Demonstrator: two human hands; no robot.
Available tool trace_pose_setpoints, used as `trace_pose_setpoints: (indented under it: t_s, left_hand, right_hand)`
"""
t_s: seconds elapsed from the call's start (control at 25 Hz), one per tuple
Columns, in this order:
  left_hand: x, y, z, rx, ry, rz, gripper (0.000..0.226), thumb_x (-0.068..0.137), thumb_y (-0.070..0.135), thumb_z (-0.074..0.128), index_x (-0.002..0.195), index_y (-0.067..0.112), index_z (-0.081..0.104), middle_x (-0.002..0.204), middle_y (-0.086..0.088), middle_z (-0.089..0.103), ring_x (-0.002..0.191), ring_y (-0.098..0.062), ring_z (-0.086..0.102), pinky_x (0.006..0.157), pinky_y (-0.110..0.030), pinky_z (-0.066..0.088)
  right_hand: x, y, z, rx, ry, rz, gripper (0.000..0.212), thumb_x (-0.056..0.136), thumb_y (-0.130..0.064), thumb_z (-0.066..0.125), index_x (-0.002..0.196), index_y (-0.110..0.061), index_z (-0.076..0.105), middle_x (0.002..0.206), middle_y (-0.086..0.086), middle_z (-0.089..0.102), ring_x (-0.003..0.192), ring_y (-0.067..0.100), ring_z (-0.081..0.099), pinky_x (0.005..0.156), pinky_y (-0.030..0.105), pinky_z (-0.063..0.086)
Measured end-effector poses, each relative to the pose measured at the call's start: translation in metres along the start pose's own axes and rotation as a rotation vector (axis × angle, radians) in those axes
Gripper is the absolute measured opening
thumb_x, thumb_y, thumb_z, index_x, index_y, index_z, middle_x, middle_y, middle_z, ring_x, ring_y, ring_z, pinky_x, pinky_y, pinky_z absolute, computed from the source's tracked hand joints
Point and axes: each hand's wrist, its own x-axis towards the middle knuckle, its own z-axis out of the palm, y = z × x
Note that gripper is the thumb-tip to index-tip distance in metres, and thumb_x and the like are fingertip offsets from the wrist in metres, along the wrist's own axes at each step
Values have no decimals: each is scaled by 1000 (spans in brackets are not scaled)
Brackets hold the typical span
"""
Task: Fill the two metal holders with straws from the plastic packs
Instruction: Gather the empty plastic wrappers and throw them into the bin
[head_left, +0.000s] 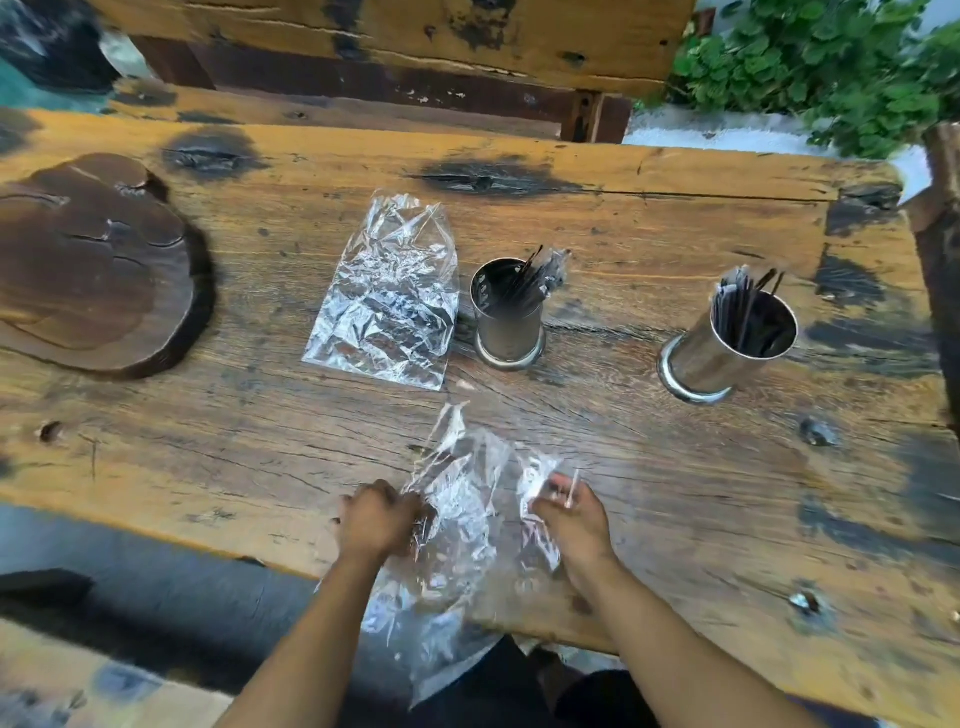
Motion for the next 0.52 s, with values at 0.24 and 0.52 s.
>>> trace_pose_setpoints:
  t_s: [0.24,0.52]
  left_hand:
    - [-19,-6,-61,-783,73,-78,12,95,10,59,91,8,48,72,-12,56,59,-22,51,57,-33,44]
    - [12,-25,-75,-893,7,-116,43,87,26,74,105,-5,51,86,-26,64,70,-29,62,63,-46,55]
  right_hand:
    - [-4,-28,26,189,-347,24,69,82,-10,80,140,-11,44,116,17,75,103,35,75,86,40,62]
    - [6,-21,73,-252,-262,-159,5,97,-12,66,94,-9,69,91,12,77,79,30,74,77,48,62]
